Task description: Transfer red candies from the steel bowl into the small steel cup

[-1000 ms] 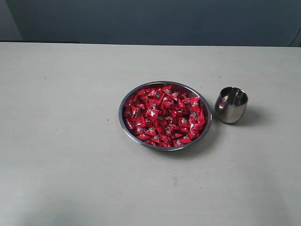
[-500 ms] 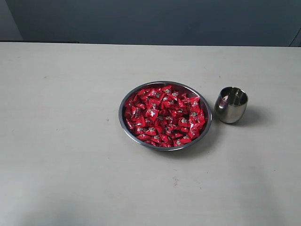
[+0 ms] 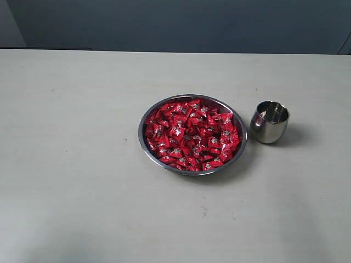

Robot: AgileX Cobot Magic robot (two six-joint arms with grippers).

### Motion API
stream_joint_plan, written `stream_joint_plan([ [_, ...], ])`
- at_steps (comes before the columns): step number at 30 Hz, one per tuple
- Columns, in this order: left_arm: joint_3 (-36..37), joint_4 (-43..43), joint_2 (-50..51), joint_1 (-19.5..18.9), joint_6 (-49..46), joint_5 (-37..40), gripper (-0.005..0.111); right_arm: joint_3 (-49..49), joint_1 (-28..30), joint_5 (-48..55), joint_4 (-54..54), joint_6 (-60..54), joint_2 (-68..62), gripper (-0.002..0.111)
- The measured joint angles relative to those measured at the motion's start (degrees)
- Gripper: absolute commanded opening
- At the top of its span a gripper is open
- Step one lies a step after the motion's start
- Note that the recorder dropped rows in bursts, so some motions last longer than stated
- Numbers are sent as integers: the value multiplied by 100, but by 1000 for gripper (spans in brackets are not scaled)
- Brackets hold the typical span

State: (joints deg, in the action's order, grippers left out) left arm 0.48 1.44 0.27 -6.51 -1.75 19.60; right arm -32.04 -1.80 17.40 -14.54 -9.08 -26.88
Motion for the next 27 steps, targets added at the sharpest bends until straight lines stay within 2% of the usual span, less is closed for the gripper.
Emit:
stream_joint_plan([
  [8, 0, 0, 0, 0, 0, 0, 0, 0, 0, 0, 128, 0, 0, -1],
  [22, 0, 0, 0, 0, 0, 0, 0, 0, 0, 292, -520, -11, 0, -1],
  [27, 0, 0, 0, 0, 0, 0, 0, 0, -291, 364, -608, -138, -44, -1],
])
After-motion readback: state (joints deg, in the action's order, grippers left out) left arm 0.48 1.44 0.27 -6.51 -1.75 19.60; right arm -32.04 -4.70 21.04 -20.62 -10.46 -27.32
